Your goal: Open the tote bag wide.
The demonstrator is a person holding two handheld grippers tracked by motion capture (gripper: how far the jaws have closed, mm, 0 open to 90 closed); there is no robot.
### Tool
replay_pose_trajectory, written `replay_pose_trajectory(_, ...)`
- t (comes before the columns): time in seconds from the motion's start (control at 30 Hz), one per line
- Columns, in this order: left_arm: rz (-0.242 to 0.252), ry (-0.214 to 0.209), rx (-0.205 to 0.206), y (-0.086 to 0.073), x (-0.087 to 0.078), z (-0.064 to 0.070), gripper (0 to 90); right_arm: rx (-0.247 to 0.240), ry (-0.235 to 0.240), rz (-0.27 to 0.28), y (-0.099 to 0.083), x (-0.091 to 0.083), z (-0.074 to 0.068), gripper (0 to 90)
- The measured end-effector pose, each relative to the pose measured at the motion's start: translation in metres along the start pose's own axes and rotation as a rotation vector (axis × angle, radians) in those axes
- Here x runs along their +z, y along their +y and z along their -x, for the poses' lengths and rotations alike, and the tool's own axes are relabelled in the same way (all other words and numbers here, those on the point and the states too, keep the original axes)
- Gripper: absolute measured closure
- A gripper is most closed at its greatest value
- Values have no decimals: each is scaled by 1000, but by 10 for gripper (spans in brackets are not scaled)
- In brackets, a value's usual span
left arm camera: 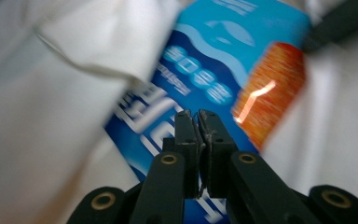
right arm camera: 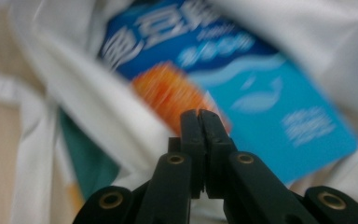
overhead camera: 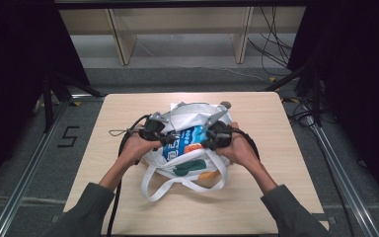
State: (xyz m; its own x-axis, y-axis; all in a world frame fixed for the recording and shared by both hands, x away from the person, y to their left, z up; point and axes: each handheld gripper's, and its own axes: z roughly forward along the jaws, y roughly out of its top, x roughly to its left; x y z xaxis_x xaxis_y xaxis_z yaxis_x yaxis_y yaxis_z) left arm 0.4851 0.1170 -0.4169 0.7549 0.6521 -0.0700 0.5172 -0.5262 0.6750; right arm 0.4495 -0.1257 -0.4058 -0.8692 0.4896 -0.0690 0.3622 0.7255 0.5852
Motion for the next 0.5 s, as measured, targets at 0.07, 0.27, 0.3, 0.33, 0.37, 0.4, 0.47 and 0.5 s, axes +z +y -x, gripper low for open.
replay_pose_trajectory(0.07, -55, 44, -1, 3, 8, -10, 872, 5, 32, -40, -16, -5, -9, 900)
replay_pose_trajectory(0.27, -128, 81, -78, -14, 26, -42, 896, 23, 97, -73, -66, 4, -28, 900)
replay_pose_trajectory(0.3, -133, 90, -65, -13, 26, -40, 896, 49, 92, -68, -70, 7, -31, 900)
replay_pose_trajectory(0.33, -135, 103, -48, -12, 26, -37, 895, 36, 82, -57, -71, 10, -31, 900)
replay_pose_trajectory(0.37, -130, 102, -35, -11, 23, -34, 895, 35, 77, -57, -70, 9, -31, 900)
replay_pose_trajectory(0.4, -117, 87, -32, -10, 18, -31, 894, 35, 83, -71, -66, 5, -31, 900)
replay_pose_trajectory(0.47, -54, 47, -36, -7, 6, -25, 885, 1, 58, 3, -56, -6, -26, 900)
replay_pose_trajectory(0.5, -18, 46, -32, -5, 1, -24, 881, 15, 45, 60, -50, -14, -22, 900)
